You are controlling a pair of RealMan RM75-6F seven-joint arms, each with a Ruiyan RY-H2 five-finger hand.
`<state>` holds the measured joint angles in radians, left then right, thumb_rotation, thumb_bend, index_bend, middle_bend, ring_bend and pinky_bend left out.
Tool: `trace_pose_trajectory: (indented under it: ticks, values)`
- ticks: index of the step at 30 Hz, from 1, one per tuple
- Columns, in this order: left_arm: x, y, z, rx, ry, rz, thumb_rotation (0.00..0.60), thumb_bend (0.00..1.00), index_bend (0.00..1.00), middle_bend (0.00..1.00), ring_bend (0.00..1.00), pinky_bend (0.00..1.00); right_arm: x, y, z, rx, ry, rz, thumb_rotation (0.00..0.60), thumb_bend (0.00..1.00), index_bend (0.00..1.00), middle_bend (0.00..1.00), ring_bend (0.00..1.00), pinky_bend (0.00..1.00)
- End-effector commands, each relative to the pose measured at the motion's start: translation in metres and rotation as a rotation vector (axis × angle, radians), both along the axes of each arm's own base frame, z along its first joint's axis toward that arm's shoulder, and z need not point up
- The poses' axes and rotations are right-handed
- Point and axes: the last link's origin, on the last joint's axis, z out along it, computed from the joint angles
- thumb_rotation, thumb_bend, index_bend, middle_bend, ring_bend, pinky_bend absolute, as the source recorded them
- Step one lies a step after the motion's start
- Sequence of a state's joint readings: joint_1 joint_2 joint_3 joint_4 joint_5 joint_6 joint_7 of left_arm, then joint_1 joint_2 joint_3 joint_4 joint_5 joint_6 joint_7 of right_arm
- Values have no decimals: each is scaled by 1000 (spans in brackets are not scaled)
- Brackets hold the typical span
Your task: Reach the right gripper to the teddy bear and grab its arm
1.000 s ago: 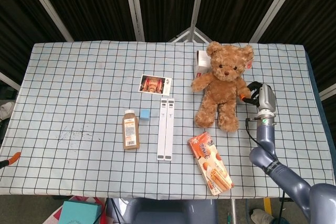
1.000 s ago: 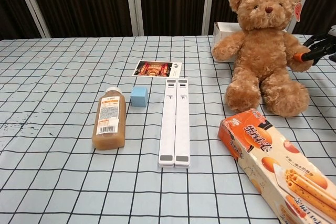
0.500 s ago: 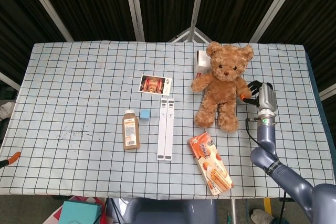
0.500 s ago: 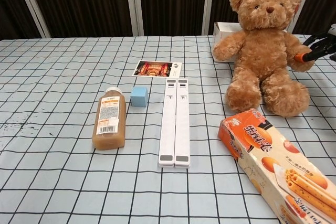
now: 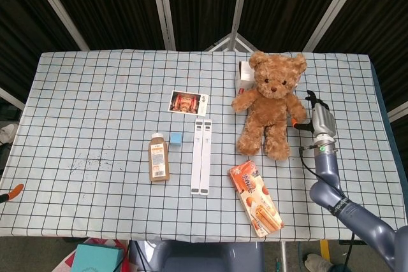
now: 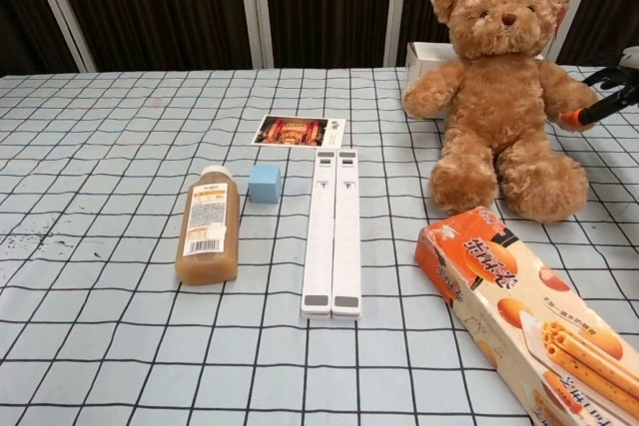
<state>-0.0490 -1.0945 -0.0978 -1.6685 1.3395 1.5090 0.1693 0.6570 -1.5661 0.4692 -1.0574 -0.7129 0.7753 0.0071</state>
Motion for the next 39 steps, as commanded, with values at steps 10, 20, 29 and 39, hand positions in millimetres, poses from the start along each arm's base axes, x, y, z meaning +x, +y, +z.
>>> trace_pose_trajectory:
  ticks: [10,20,29,39]
  values:
    - [1,-3,3,-1,-18,-16,600,239,122,0,0,30,-40,74,76,24,131,-41,600,321,24,175,86,0]
    - [3,-4,-1,-31,-8,-28,600,239,122,0,0,30,-43,178,86,-115,347,91,600,320,24,175,111,0]
    - [4,-6,-1,-40,-14,-40,600,239,123,0,0,30,-53,242,91,-109,650,235,600,320,24,150,104,0]
    - [3,-4,-1,-44,-6,-40,600,239,124,0,0,30,-61,260,95,-46,757,226,600,320,24,122,76,0]
